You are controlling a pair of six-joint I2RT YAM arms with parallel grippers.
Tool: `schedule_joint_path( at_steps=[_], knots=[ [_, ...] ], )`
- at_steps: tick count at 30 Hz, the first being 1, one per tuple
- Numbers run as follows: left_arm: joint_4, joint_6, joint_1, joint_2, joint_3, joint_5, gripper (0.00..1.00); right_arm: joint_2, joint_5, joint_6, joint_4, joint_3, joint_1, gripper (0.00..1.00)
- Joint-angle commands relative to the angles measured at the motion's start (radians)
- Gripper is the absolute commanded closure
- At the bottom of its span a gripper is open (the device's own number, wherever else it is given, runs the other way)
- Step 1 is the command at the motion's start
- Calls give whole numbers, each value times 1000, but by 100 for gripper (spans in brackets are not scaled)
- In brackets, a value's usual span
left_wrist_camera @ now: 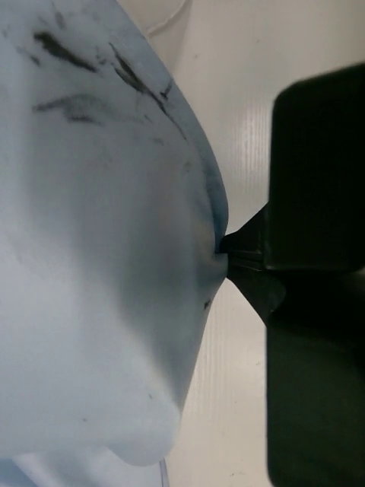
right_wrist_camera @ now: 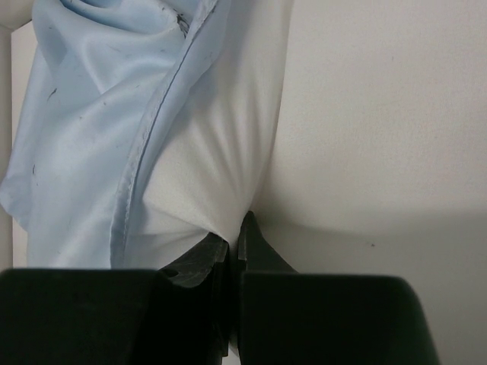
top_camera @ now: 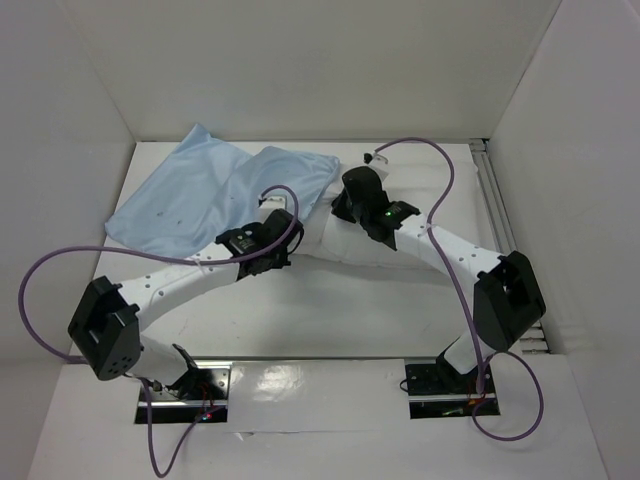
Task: Put the pillow into the pillowcase
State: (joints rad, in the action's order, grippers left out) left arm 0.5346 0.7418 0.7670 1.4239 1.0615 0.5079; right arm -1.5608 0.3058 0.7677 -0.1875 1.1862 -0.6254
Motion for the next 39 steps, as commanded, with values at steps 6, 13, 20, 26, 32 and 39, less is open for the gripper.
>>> schedule_joint_path(
  at_steps=[6, 13, 20, 26, 32, 39],
  knots=[
    [-53, -94, 8, -31, 329, -317, 100, -21, 33, 16, 31, 179, 56, 100],
    [-191, 45, 2, -83, 174, -568, 100, -77, 61, 65, 94, 167, 67, 100],
    [-148, 33, -47, -129, 136, -539, 100, -156, -31, 130, 143, 77, 53, 100],
    [-84, -4, -121, -141, 150, -526, 100, -65, -83, -19, 9, 81, 44, 74],
    [-51, -13, -121, -141, 160, -509, 100, 140, 186, -168, -257, 121, 44, 6],
    [-51, -22, -121, -99, 203, -519, 100, 283, 315, -218, -501, 41, 299, 0]
  ],
)
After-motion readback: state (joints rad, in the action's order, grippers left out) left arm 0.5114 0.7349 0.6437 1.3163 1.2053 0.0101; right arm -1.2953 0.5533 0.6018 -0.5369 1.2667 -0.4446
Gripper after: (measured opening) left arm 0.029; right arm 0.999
